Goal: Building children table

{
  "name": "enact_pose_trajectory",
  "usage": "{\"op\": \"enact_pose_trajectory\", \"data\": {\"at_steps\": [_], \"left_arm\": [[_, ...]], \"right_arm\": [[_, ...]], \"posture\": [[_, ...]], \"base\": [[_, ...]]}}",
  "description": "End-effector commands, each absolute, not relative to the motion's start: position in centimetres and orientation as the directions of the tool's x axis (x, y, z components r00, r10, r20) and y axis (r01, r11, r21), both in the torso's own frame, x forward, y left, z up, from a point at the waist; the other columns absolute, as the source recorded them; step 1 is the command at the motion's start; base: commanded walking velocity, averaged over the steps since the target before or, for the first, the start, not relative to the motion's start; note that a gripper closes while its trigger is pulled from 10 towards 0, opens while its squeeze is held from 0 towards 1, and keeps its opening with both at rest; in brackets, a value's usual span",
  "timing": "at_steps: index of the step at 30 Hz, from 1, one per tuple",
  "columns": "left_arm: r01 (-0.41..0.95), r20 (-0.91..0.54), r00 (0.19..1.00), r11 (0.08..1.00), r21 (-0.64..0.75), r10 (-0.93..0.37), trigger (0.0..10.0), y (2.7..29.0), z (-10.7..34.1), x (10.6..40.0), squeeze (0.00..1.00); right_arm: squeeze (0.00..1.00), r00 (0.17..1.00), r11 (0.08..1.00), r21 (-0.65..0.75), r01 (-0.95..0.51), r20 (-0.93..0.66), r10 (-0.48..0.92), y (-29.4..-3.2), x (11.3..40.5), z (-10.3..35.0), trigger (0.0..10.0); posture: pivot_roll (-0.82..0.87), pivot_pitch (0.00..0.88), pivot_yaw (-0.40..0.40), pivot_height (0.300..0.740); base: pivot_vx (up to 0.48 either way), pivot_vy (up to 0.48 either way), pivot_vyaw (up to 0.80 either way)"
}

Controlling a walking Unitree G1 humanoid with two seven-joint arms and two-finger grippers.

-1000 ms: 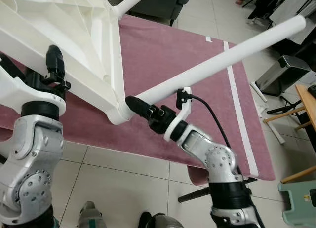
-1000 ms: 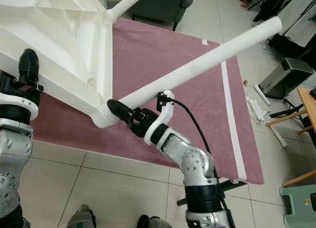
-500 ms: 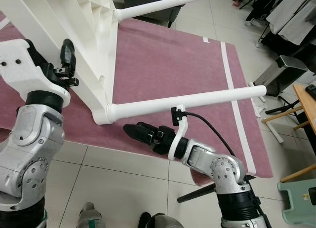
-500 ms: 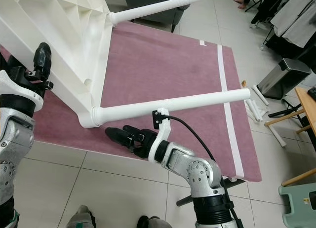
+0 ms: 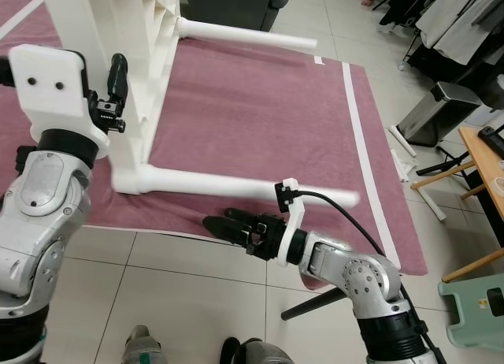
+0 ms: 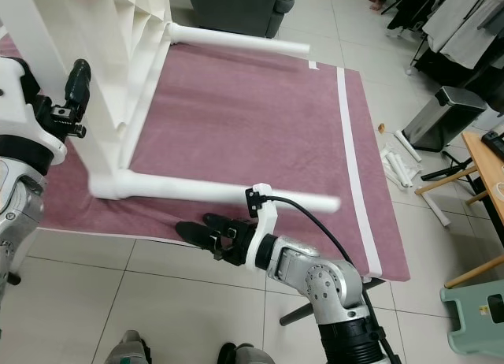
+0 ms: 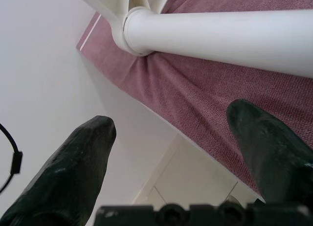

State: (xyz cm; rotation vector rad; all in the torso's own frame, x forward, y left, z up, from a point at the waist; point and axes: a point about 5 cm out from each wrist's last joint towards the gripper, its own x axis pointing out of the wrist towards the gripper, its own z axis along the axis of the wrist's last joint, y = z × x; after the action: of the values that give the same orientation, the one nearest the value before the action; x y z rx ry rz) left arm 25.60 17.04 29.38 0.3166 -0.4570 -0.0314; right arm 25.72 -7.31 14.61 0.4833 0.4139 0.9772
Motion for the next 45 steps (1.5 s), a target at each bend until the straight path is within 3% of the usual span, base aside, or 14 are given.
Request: {"op": "enact_pose_trajectory", "data": {"at_steps": [1,10,11,14,15,16,17,23,24,38,40,43,45], "left_arm": [[-0.210,0.448,0.894,0.868,0.450,-0.016,0.0,18.6,29.2,26.0,0.00],[-0.236,0.434,0.901,0.819,0.524,-0.018,0.0,18.8,28.7,26.3,0.00],[-0.229,0.419,0.908,0.825,0.517,-0.010,10.0,18.8,28.4,26.3,0.00],[-0.228,0.412,0.911,0.831,0.508,-0.001,10.0,18.9,28.2,26.4,0.00],[-0.225,0.414,0.910,0.829,0.511,-0.009,10.0,18.8,28.1,26.3,0.43],[-0.225,0.414,0.910,0.829,0.511,-0.009,10.0,18.8,28.1,26.3,0.43],[-0.186,0.411,0.911,0.848,0.497,-0.041,10.0,18.7,27.9,26.1,1.00],[-0.140,0.393,0.918,0.875,0.464,-0.061,10.0,18.5,27.4,25.6,1.00],[-0.120,0.389,0.918,0.884,0.452,-0.074,10.0,18.4,27.3,25.3,0.00],[-0.011,0.376,0.922,0.964,0.264,-0.092,10.0,18.3,26.9,24.0,0.00],[0.011,0.376,0.921,0.973,0.231,-0.100,10.0,18.1,27.0,24.1,0.00],[0.124,0.348,0.922,0.981,0.153,-0.170,10.0,17.2,26.5,23.8,0.00],[0.138,0.336,0.924,0.978,0.155,-0.183,10.0,17.0,26.2,23.8,0.00]], "right_arm": [[0.00,0.492,0.473,0.542,-0.695,-0.122,0.862,-7.4,25.4,14.5,10.0],[0.00,0.474,0.459,0.514,-0.725,-0.110,0.873,-7.1,25.2,14.8,10.0],[0.00,0.474,0.458,0.510,-0.728,-0.109,0.874,-7.0,25.1,14.8,10.0],[0.00,0.473,0.458,0.508,-0.729,-0.108,0.874,-7.0,25.1,14.8,10.0],[0.00,0.474,0.459,0.506,-0.731,-0.108,0.874,-7.0,25.1,14.8,10.0],[0.00,0.474,0.459,0.506,-0.731,-0.108,0.874,-7.0,25.1,14.8,10.0],[0.00,0.473,0.459,0.501,-0.734,-0.108,0.874,-6.9,25.2,14.8,10.0],[0.00,0.460,0.445,0.483,-0.754,-0.094,0.883,-6.7,25.1,15.0,10.0],[0.00,0.459,0.445,0.474,-0.760,-0.094,0.883,-6.8,25.1,15.1,10.0],[0.00,0.446,0.442,0.392,-0.807,-0.088,0.891,-7.1,25.2,15.7,10.0],[0.00,0.436,0.438,0.350,-0.828,-0.091,0.895,-7.0,25.1,15.9,10.0],[0.00,0.429,0.443,0.131,-0.887,-0.117,0.895,-7.5,24.8,17.0,10.0],[0.00,0.434,0.444,0.078,-0.893,-0.118,0.893,-7.8,24.6,17.4,10.0]], "posture": [[0.24,0.147,-0.103,0.740],[0.23,0.148,-0.101,0.740],[0.23,0.148,-0.102,0.740],[0.23,0.148,-0.102,0.740],[0.23,0.147,-0.104,0.740],[0.23,0.147,-0.104,0.740],[0.23,0.147,-0.105,0.740],[0.24,0.144,-0.106,0.740],[0.24,0.144,-0.105,0.740],[0.25,0.136,-0.106,0.740],[0.24,0.134,-0.104,0.740],[0.23,0.131,-0.105,0.740],[0.23,0.131,-0.104,0.740]], "base": [[0.000,0.000,0.00],[0.000,0.000,0.00],[0.000,0.000,0.00],[0.000,0.000,0.00],[0.000,0.000,0.00],[0.000,0.000,0.00],[0.000,0.000,0.00],[0.000,0.000,0.00],[0.000,0.000,0.00],[0.000,0.000,0.00],[0.000,0.000,0.00],[0.000,0.000,0.00],[0.000,0.000,0.00]]}}
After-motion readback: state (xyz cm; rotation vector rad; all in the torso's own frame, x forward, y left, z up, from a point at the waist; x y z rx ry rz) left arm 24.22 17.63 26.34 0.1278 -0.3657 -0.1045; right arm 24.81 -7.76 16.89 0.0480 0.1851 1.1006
